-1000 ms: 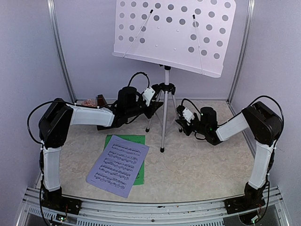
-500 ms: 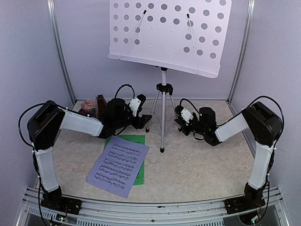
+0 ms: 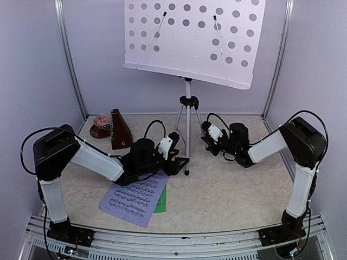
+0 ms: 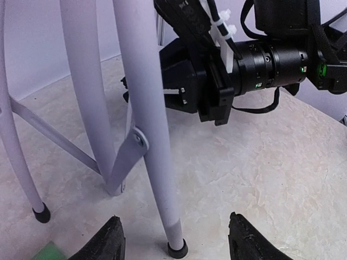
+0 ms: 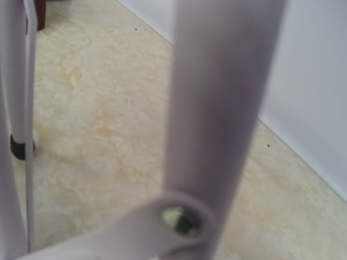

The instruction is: Set up the instrument practice props

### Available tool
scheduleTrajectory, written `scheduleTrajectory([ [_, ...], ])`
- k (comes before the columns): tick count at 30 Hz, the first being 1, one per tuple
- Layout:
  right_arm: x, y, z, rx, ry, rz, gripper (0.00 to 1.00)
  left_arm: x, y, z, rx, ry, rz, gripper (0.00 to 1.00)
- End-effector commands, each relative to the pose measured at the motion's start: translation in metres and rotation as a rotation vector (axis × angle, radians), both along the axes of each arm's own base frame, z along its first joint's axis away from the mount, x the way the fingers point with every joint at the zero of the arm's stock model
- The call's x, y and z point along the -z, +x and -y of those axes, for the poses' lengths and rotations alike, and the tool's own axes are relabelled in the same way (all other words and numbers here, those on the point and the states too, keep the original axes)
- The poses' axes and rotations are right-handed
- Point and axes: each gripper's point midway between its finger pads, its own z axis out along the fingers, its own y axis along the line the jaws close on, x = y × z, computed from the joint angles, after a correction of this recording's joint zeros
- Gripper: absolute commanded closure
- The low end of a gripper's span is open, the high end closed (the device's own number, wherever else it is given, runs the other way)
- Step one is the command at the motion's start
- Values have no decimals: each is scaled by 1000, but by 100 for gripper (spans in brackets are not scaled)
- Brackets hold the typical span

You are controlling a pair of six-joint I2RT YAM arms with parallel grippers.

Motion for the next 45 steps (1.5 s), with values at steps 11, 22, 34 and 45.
scheduleTrajectory([
  [11,19,-11,6,1,-103,-19,100,33,4,36,56,-135,-123,52],
  [22,17,-14,12,32,-86,-41,100,29,-10,19,66,-89,-118,95],
  [34,28,-35,24,82,-41,-132,100,27,-19,-4,34,-9,-135,100],
  [45,47,-53,33,151,-34,-212,100,40,-22,-37,-18,60,-169,100],
])
